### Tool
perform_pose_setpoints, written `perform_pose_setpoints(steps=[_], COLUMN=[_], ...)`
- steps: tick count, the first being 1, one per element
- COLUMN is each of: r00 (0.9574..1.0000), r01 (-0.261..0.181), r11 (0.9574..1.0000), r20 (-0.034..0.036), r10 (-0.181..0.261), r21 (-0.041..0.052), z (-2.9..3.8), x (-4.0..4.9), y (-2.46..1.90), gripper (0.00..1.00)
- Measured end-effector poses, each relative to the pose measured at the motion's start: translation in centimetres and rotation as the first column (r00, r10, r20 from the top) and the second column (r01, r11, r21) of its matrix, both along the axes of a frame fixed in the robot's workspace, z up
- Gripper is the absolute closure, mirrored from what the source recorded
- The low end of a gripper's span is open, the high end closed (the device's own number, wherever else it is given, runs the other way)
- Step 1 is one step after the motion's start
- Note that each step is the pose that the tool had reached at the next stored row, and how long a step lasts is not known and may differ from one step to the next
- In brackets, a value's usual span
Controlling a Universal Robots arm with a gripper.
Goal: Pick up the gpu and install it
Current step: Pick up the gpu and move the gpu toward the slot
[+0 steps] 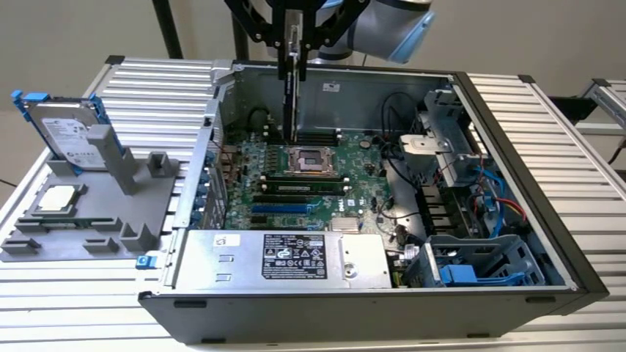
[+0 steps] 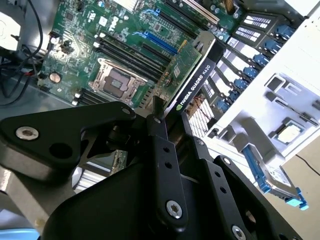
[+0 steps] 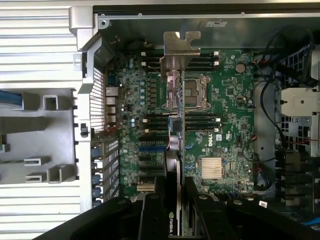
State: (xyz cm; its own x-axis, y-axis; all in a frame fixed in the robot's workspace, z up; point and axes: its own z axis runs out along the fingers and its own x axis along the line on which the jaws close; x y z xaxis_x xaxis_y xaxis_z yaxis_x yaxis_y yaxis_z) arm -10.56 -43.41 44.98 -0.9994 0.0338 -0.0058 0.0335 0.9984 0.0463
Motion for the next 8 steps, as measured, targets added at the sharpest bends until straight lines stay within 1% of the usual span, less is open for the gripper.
perform_pose_setpoints(steps=[8], r00=[1.0000], r01=[0.000], r11=[1.0000], r20=[-0.0001], r10=[0.000], r21=[-0.0001], z=[0.01], x=[0.66], y=[0.00], gripper=[1.00])
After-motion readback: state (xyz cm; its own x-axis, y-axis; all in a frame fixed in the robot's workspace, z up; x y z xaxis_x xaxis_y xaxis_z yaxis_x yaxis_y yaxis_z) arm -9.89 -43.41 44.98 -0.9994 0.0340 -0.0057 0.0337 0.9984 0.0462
